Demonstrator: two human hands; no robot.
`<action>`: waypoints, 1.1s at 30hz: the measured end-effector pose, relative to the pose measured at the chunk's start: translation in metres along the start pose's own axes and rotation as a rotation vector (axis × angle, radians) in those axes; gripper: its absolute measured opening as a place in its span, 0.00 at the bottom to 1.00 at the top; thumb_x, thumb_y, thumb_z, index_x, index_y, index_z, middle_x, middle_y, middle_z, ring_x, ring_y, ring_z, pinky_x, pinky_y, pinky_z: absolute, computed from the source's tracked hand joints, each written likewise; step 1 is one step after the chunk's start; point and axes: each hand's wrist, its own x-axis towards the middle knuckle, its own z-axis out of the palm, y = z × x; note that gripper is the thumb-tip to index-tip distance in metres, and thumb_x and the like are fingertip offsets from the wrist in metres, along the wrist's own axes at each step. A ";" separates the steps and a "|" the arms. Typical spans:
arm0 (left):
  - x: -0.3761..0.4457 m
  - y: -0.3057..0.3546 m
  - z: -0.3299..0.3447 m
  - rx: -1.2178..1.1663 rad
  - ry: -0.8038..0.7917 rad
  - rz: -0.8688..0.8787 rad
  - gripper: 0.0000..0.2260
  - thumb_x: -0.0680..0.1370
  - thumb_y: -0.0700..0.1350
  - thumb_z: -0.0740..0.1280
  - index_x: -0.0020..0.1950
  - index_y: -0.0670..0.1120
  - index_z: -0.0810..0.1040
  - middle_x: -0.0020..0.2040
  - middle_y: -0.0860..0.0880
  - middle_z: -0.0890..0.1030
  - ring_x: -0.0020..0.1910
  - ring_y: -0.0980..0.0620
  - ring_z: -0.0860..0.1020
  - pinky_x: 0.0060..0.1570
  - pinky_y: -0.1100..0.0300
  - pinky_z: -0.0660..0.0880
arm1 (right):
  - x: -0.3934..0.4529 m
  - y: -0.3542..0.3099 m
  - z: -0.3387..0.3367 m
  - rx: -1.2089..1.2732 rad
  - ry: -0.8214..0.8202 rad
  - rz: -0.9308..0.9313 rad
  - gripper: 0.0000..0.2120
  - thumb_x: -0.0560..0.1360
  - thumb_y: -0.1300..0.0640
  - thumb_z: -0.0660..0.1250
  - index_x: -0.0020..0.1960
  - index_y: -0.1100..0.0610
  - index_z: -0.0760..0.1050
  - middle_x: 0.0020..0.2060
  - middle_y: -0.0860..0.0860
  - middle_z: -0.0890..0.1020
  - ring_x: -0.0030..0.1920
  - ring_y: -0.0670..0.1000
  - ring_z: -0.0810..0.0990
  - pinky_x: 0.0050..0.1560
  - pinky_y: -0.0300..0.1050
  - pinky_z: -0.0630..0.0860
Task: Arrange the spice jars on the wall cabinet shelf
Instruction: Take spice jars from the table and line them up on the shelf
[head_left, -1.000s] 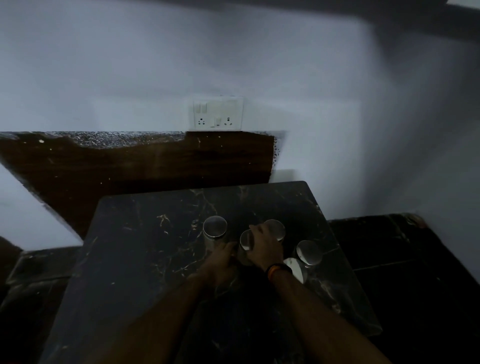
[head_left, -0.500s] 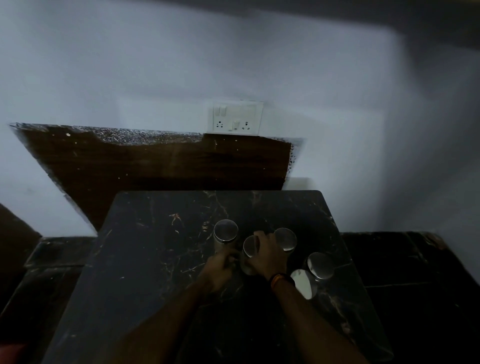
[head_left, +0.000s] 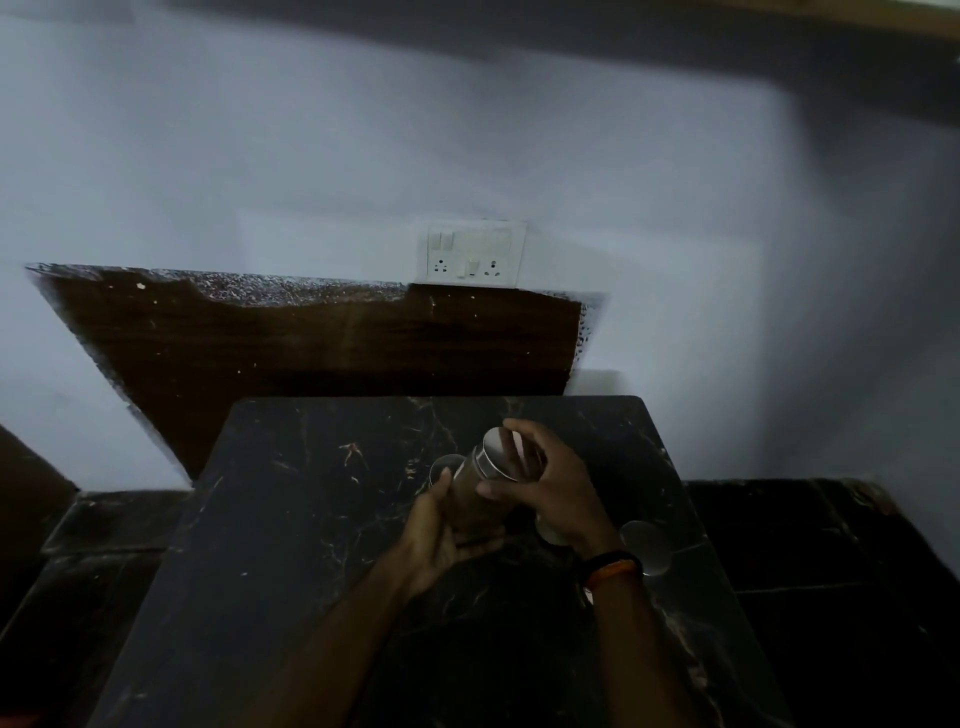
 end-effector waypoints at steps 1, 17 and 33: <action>-0.004 0.002 0.003 -0.066 -0.039 -0.013 0.22 0.82 0.60 0.57 0.68 0.47 0.73 0.66 0.33 0.75 0.64 0.32 0.76 0.64 0.36 0.73 | 0.000 -0.003 -0.001 0.039 -0.002 -0.015 0.39 0.66 0.51 0.82 0.72 0.42 0.69 0.71 0.44 0.72 0.70 0.48 0.71 0.66 0.45 0.72; -0.022 0.029 0.041 0.009 -0.311 0.442 0.24 0.76 0.44 0.72 0.71 0.51 0.74 0.72 0.42 0.72 0.70 0.38 0.73 0.64 0.36 0.73 | 0.011 -0.037 -0.007 0.534 0.240 -0.041 0.37 0.71 0.39 0.69 0.77 0.42 0.63 0.60 0.37 0.74 0.58 0.42 0.78 0.50 0.39 0.76; -0.046 0.072 0.068 0.108 -0.433 0.633 0.33 0.73 0.37 0.74 0.75 0.53 0.69 0.67 0.42 0.78 0.68 0.39 0.75 0.63 0.43 0.75 | 0.045 -0.096 -0.035 0.755 0.182 -0.191 0.24 0.76 0.47 0.68 0.70 0.52 0.73 0.62 0.54 0.82 0.59 0.55 0.83 0.49 0.46 0.82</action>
